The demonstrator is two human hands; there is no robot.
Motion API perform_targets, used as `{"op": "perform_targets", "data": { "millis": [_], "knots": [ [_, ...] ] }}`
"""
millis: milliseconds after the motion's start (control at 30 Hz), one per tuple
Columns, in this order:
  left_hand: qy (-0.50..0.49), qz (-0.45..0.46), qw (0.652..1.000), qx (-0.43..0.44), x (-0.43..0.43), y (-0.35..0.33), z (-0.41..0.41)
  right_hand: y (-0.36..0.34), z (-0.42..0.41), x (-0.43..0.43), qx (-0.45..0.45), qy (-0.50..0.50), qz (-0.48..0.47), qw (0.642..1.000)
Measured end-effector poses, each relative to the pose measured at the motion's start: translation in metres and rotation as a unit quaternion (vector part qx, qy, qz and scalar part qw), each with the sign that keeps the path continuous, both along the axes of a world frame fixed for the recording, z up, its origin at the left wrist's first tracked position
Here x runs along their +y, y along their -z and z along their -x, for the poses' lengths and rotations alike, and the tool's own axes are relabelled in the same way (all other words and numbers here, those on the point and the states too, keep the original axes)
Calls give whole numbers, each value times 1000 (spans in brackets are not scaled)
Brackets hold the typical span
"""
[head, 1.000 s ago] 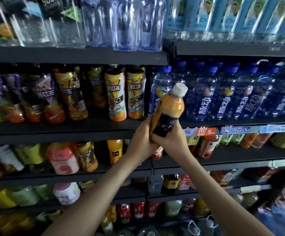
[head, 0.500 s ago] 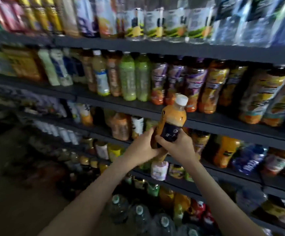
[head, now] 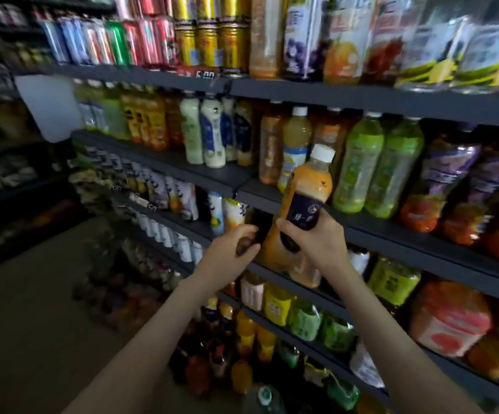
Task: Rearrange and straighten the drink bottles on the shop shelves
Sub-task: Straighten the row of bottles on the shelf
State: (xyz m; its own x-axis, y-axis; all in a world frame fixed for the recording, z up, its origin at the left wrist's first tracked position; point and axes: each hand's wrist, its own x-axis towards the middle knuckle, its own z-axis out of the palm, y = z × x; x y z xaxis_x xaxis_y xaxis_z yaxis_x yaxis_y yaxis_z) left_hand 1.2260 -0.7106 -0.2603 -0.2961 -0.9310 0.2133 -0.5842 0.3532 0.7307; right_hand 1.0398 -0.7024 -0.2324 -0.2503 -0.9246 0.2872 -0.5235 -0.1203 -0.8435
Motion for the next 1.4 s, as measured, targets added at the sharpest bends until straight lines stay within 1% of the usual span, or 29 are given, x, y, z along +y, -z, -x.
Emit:
{"op": "perform_targets", "data": {
  "millis": [133,233,367,433,533,600,667,733,833,933,1033,1100,1233,1400],
  "knots": [
    [-15,3,1000,1,-67,6,-43,5,-44,-67,-32,-7,18,999],
    [-28,21,999,-14,-115,4,-77,1,-78,-114,-43,-3,45,998],
    [-51,70,996,-31,-168,0,-120,-11,-114,-157,-79,22,75,994],
    [-53,101,993,-39,-197,-3,-137,-15,-129,-177,-82,44,86,992],
    [-27,164,985,-46,-242,-7,-153,-15,-145,-202,-76,95,95,988],
    [-7,221,974,-49,-270,-9,-160,-13,-155,-216,-68,144,96,983],
    [22,259,964,-48,-294,-9,-164,-15,-163,-225,-78,196,86,974],
    [52,269,962,-24,-313,-12,-167,-17,-169,-234,-90,241,79,963],
    [74,257,963,13,-336,-17,-167,-18,-176,-239,-106,301,64,945],
    [97,253,962,44,-348,-20,-162,-11,-180,-234,-127,356,78,923],
    [106,271,955,51,-351,-17,-153,0,-185,-228,-159,378,95,907],
    [99,287,952,50,-351,-13,-149,6,-188,-227,-142,375,106,910],
    [77,309,947,49,-357,-4,-146,3,-192,-234,-46,341,103,933],
    [46,298,952,52,-369,-6,-146,-20,-182,-259,80,289,26,954]
  ]
}}
